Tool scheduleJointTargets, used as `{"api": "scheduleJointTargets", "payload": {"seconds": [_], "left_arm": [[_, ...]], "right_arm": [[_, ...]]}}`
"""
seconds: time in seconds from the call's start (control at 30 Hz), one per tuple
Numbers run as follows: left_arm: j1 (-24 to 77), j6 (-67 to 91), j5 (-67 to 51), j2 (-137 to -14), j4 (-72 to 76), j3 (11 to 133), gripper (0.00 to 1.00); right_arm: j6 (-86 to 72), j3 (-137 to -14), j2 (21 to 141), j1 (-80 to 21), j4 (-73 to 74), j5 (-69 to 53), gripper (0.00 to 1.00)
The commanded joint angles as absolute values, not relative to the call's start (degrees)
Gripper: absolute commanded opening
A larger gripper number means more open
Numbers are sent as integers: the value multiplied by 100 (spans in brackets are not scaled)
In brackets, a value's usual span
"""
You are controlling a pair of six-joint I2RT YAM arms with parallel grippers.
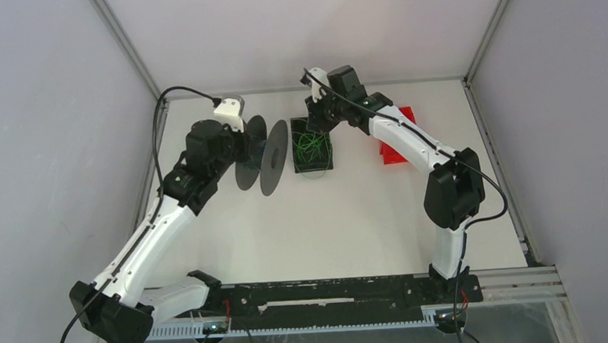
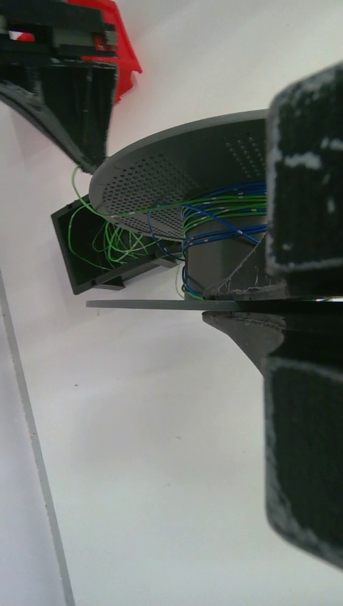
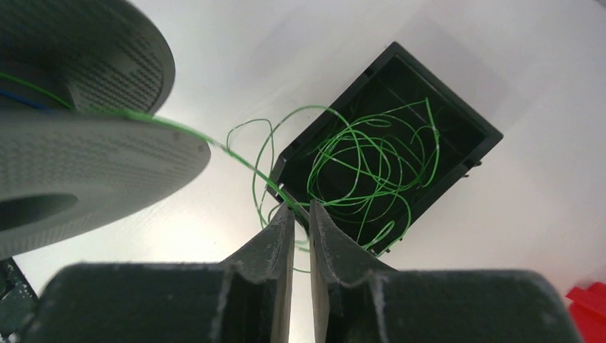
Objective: Wrap the cables
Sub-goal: Wrap the cable around the cable reel.
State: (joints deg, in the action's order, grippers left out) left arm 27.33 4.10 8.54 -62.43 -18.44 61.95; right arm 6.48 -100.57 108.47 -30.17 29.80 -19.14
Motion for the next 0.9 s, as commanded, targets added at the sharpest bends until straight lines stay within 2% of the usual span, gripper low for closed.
{"api": "scheduleJointTargets", "payload": {"seconds": [0.0, 0.53, 0.87], "left_arm": [[2443, 819, 464, -5948, -1468, 7011, 0], [2225, 1305, -210, -5793, -1908, 7612, 0], [2222, 1302, -521, -5688, -2010, 7753, 0]], "right_arm": [[560, -9860, 10668, -2966, 2602, -2188, 19], [576, -9010, 10231, -2838, 2192, -3168, 22], [1040, -8436, 9573, -2420, 2237, -4621, 62]]}}
